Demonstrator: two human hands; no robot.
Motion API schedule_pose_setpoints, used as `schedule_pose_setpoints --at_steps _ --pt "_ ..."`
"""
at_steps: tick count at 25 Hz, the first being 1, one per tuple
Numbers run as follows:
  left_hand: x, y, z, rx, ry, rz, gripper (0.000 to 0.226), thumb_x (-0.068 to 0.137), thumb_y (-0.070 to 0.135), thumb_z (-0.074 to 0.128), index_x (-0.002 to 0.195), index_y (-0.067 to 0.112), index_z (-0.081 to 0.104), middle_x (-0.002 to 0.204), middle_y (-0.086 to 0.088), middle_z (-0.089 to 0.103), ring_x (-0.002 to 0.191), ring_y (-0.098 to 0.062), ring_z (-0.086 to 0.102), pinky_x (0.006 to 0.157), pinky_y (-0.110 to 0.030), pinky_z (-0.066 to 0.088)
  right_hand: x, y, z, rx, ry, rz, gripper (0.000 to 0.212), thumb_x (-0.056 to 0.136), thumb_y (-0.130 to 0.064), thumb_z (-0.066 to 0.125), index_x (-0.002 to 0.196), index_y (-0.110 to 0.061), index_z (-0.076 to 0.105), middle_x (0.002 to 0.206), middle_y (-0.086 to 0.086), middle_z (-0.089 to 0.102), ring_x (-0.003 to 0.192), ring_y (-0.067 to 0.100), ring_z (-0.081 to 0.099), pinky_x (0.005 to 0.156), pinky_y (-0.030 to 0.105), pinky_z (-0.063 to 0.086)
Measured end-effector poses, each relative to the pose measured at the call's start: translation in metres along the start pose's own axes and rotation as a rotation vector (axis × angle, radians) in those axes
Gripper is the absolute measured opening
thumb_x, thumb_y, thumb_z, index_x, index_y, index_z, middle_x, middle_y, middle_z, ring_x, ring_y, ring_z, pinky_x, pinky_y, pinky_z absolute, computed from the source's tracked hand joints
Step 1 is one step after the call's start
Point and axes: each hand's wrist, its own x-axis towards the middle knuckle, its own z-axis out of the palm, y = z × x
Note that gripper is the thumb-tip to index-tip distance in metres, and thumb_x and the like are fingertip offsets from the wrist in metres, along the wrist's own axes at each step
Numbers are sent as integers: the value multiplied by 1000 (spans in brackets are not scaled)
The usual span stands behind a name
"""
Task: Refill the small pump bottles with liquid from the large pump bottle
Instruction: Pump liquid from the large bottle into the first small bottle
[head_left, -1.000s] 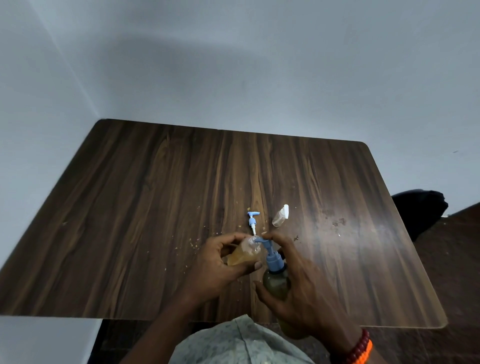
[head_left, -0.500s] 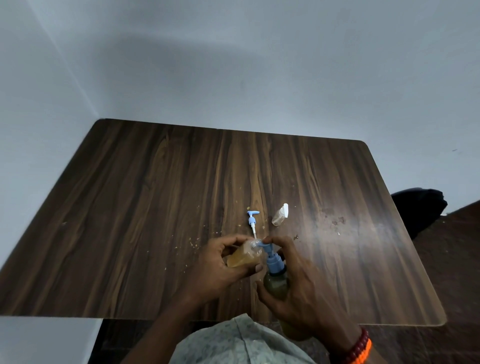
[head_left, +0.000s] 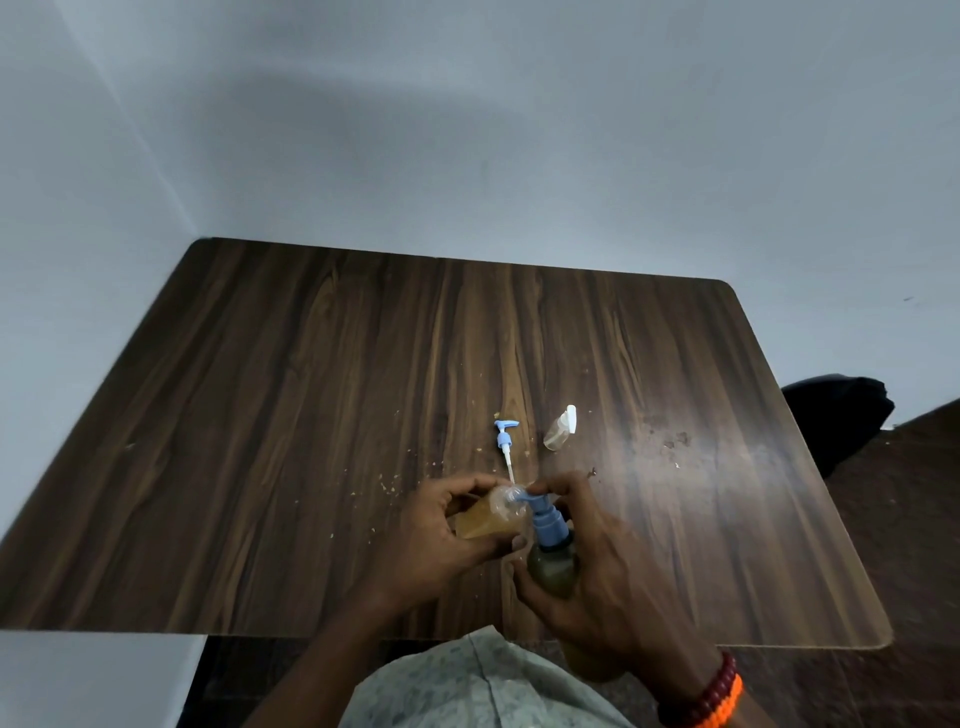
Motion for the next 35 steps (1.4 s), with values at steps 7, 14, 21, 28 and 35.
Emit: schedule_pose_setpoints --at_steps 7,14,21,28,35 --pt "1 2 -2 -28 28 8 44 74 29 92 115 27 76 113 5 79 109 -18 74 96 -54 61 -2 3 2 26 0 -2 66 85 -38 79 132 -46 34 114 -26 53 93 -11 55 89 4 42" --pt "-2 1 0 -38 6 -5 50 71 39 89 116 25 75 114 3 78 111 -19 73 96 -56 60 -2 -1 1 8 22 -2 63 86 -39 78 132 -43 35 117 -17 62 96 -1 63 88 13 51" --pt "-1 -2 -4 -28 21 -15 44 75 20 93 116 25 75 114 4 79 111 -18 73 98 -54 60 -5 -4 0 -16 -17 5 67 87 -42 77 141 -36 38 123 -20 56 99 -5 56 94 11 47" --pt "-2 1 -4 -56 13 8 48 71 38 90 115 27 75 115 2 78 112 -21 73 96 -55 61 -3 -5 -2 19 22 -14 65 86 -39 79 134 -42 36 119 -24 55 98 -8 59 92 4 45" --pt "-2 -3 -2 -29 -5 -14 45 72 31 92 114 27 76 114 1 78 112 -23 72 95 -59 60 -5 -4 -1 -45 44 -31 61 87 -44 76 122 -56 27 107 -23 60 86 -5 62 77 9 50"
